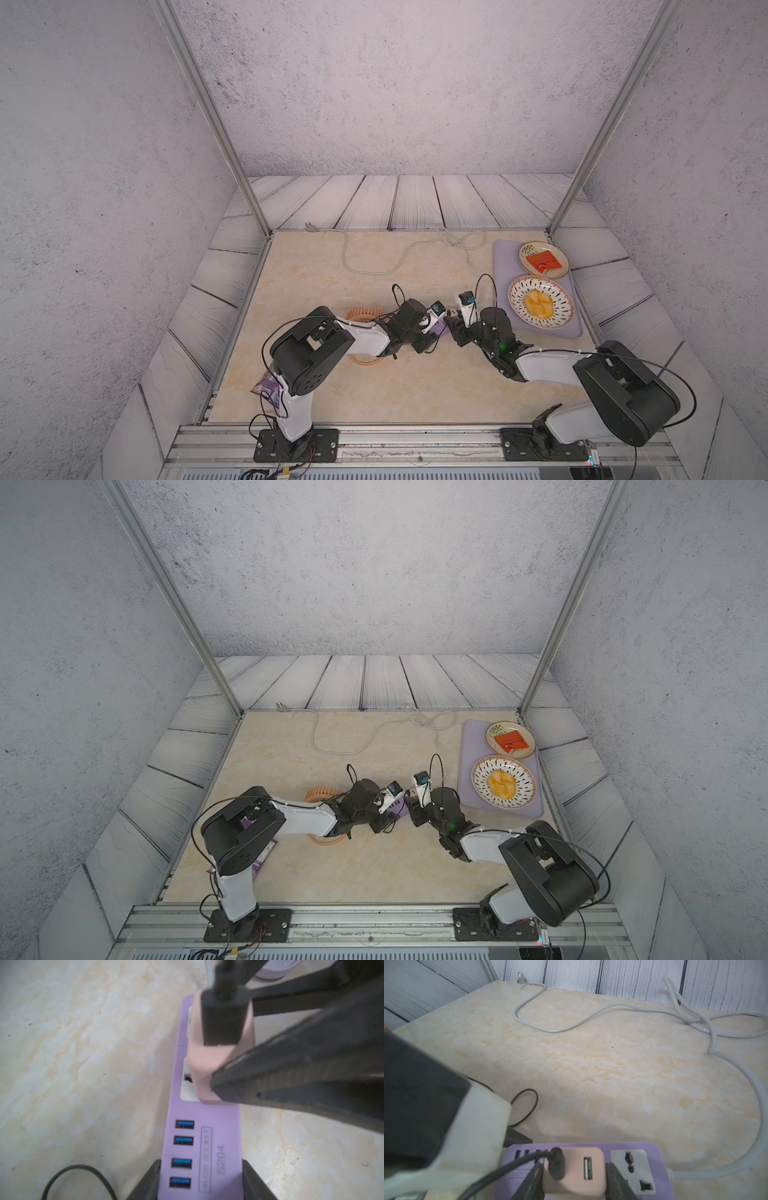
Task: Unplug the desk fan from the power strip
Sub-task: Remove the plug from the socket.
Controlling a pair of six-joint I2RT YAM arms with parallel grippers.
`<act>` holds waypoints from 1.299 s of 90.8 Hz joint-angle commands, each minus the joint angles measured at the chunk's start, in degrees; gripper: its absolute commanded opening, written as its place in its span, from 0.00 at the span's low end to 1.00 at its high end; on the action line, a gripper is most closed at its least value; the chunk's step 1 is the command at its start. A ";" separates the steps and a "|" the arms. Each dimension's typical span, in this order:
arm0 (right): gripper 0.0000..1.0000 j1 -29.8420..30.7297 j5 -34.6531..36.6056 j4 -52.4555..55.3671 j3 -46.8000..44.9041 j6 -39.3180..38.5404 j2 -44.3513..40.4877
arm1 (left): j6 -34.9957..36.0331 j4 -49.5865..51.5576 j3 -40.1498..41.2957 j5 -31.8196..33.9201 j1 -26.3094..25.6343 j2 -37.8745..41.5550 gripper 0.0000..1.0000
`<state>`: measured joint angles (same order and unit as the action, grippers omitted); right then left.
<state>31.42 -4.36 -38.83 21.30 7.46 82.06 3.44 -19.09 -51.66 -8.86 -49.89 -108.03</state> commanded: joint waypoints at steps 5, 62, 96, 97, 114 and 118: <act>0.38 0.29 -3.55 -1.20 -0.18 0.37 -0.94 | -0.63 2.30 -0.02 -1.02 0.32 0.01 0.00; 0.36 2.38 -5.17 -4.69 -1.99 0.40 -1.20 | -1.25 2.12 -0.60 -1.16 0.32 -0.96 0.00; 0.36 1.62 -0.78 -5.64 -2.95 6.81 -4.01 | -1.33 2.04 -0.23 -0.98 0.32 -0.96 0.00; 0.35 1.58 -0.72 -5.51 -2.90 6.97 -4.01 | -1.29 2.04 -0.17 -0.94 0.32 -0.96 0.00; 0.35 1.01 -0.25 -6.42 -3.16 8.97 -3.16 | -1.25 2.04 -0.13 -0.96 0.32 -0.86 0.00; 0.35 0.99 -0.37 -6.52 -3.15 9.12 -2.79 | -1.25 2.04 -0.11 -0.90 0.32 -0.86 0.00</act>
<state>32.01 -2.17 -41.43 18.28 13.13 80.07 3.42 -19.03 -51.70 -9.93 -49.89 -108.03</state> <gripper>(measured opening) 0.460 0.550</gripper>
